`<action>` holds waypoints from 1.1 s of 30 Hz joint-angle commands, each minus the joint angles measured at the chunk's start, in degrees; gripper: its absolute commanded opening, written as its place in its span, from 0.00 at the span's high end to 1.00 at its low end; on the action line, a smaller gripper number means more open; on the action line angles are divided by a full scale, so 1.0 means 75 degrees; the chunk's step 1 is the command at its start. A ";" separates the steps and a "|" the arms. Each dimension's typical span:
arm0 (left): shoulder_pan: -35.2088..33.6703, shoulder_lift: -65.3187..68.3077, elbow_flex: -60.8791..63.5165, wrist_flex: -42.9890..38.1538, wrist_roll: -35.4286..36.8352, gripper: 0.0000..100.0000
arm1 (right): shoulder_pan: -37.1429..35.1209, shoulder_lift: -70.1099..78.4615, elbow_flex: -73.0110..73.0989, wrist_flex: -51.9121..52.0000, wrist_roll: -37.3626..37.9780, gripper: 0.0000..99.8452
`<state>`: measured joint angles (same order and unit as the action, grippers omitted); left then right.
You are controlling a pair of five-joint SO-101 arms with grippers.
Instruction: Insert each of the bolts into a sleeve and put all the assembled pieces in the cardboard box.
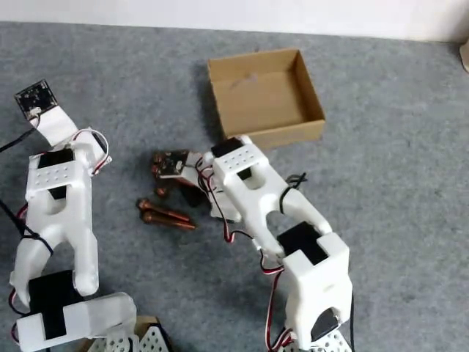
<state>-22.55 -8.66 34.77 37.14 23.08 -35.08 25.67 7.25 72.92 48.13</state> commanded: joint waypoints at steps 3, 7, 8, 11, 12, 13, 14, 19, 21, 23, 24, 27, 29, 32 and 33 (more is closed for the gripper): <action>-0.0064 -0.0193 -0.0041 -0.0141 0.0059 0.99 | -0.0322 0.0334 -0.0018 0.0088 -0.0809 0.91; -0.0064 -0.0193 -0.0041 -0.0141 0.0059 0.99 | -0.0381 0.0334 -0.0287 0.0147 -0.1020 0.90; -0.0064 -0.0193 -0.0041 -0.0141 0.0059 0.99 | -0.0381 0.0334 -0.0334 0.0147 -0.1020 0.90; -0.0064 -0.0193 -0.0041 -0.0141 0.0059 0.99 | -0.0381 0.0334 -0.0428 0.0147 -0.1032 0.88; -0.0064 -0.0193 -0.0041 -0.0141 0.0059 0.99 | -0.0381 0.0334 -0.0428 0.0147 -0.1032 0.85; -0.0064 -0.0193 -0.0041 -0.0141 0.0059 0.99 | -0.0381 0.0334 -0.0428 0.0123 -0.1032 0.82; -0.0064 -0.0193 -0.0041 -0.0141 0.0059 0.99 | -0.0381 0.0334 -0.0428 0.0100 -0.1032 0.79; -0.0064 -0.0193 -0.0041 -0.0141 0.0059 0.99 | -0.0498 0.0334 -0.0440 -0.0100 -0.1020 0.74; -0.0064 -0.0193 -0.0041 -0.0141 0.0059 0.99 | -0.0604 0.0334 -0.0428 -0.0299 -0.1008 0.74; -0.0064 -0.0193 -0.0041 -0.0141 0.0059 0.99 | -0.0721 0.0334 -0.0428 -0.0463 -0.1008 0.74; -0.0064 -0.0193 -0.0041 -0.0141 0.0059 0.99 | -0.0768 0.0334 -0.0428 -0.0522 -0.0996 0.74; -0.0064 -0.0193 -0.0041 -0.0141 0.0059 0.99 | -0.0838 0.0346 -0.0416 -0.0686 -0.0996 0.74; -0.0064 -0.0193 -0.0041 -0.0141 0.0059 0.99 | -0.0838 0.0346 -0.0416 -0.0779 -0.0996 0.74; -0.0064 -0.0193 -0.0041 -0.0141 0.0059 0.99 | -0.0850 0.0346 -0.0381 -0.0967 -0.0996 0.74; -0.0064 -0.0193 -0.0041 -0.0141 0.0059 0.99 | -0.0873 0.0346 -0.0381 -0.1002 -0.0996 0.74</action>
<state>-22.55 -8.66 34.77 37.14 23.08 -40.35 27.16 4.62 69.67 40.92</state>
